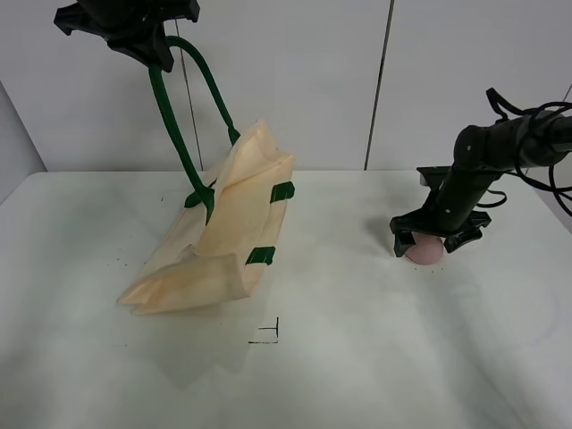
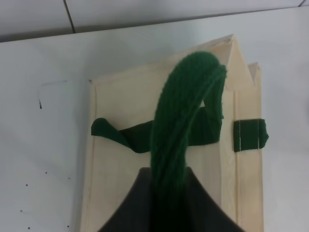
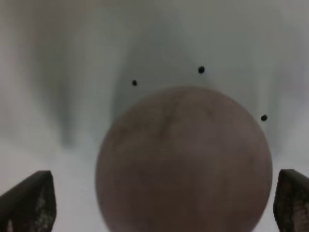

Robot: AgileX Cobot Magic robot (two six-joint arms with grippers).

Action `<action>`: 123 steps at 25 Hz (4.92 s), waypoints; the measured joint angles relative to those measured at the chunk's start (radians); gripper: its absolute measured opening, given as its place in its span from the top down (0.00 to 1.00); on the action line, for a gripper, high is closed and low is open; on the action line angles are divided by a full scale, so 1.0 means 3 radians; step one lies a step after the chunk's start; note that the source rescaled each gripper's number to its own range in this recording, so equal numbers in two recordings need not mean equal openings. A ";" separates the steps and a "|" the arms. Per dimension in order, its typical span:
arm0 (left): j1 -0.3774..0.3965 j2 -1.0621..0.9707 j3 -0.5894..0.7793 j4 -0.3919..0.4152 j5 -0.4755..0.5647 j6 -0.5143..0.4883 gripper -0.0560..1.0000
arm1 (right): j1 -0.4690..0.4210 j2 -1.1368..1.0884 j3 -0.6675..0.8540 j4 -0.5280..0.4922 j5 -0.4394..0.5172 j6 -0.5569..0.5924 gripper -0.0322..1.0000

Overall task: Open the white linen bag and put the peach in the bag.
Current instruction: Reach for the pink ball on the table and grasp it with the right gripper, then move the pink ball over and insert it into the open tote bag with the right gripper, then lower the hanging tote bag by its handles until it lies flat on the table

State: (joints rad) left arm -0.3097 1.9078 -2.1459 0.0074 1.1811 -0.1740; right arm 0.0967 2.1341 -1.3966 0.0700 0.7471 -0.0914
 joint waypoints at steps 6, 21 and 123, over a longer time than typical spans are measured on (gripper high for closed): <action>0.0000 0.0000 0.0000 0.0000 0.0000 0.0000 0.95 | 0.0000 0.0006 -0.0001 -0.0047 -0.0147 0.0216 0.28; 0.0000 -0.0053 -0.0011 0.0002 0.0026 0.0094 0.95 | 0.0007 -0.0532 -0.0729 0.0781 0.0660 -0.0424 0.97; 0.0000 -0.0210 -0.0017 0.0014 0.0037 0.0123 0.95 | -0.0333 -0.0574 -0.1214 -0.0028 0.1556 0.0123 0.00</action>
State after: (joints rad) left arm -0.3097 1.8448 -2.1509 0.0118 1.1922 -0.1370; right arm -0.0032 1.9621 -1.7608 0.0617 1.2140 -0.0546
